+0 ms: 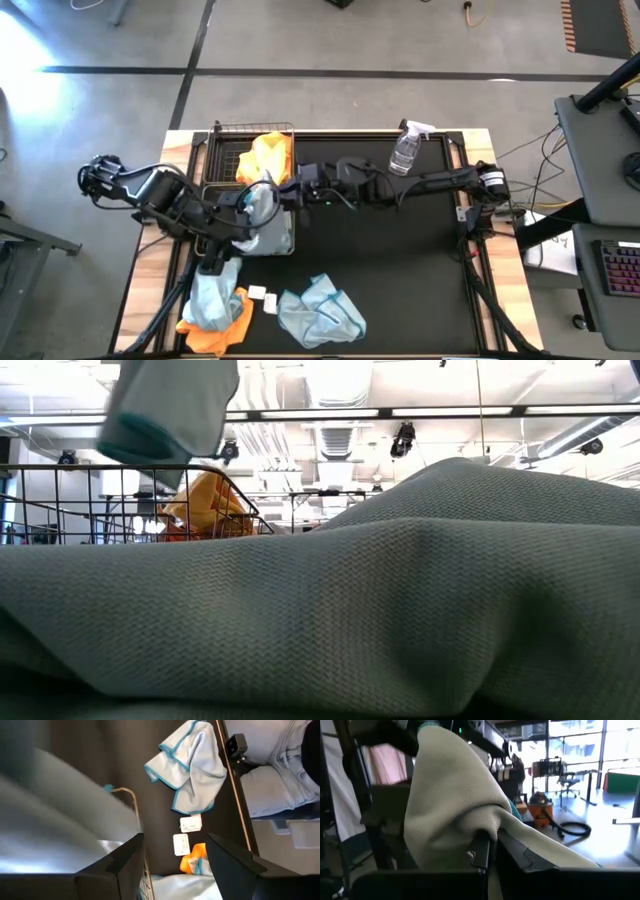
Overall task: Sort microfiber towel by color & place in baskets
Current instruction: Put the right blue microfiber towel into the bottom wire basket
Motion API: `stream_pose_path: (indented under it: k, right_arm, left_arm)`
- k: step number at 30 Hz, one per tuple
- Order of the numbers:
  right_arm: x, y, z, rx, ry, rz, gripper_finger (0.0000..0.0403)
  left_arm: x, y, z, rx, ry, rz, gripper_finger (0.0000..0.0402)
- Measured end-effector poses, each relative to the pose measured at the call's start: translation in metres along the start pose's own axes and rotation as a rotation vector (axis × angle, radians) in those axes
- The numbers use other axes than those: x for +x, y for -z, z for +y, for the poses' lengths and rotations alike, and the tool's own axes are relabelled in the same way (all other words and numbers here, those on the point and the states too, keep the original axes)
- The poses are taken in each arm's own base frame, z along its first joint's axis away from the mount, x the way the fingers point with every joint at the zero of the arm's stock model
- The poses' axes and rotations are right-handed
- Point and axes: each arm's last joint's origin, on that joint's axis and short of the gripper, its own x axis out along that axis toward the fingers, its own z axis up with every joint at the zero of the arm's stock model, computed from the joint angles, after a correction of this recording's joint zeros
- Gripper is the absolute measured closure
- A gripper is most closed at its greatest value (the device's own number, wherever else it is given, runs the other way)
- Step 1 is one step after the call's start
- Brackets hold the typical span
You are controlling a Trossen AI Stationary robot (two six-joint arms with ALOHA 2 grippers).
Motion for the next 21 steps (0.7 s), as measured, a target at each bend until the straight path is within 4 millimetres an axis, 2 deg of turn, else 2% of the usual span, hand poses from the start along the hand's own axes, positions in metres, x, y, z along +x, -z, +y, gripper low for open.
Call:
stream_pose_path:
  k: [4,7,14,21]
  right_arm:
    - [0.003,-0.007,-0.003,0.0,0.004,-0.022,0.039]
    - [0.005,-0.004,-0.003,0.011,0.007,0.0,0.039]
    - [0.002,0.021,-0.006,0.011,0.02,0.12,0.039]
    - [0.0,0.035,-0.009,0.022,0.038,0.244,0.039]
  left_arm:
    - [-0.001,0.003,-0.007,0.004,0.019,0.002,0.0208]
    - [-0.002,0.005,-0.012,0.02,0.033,0.003,0.0208]
    - [-0.003,0.007,-0.02,0.028,0.052,0.008,0.0208]
    - [-0.003,0.007,-0.021,0.01,0.032,0.001,0.0208]
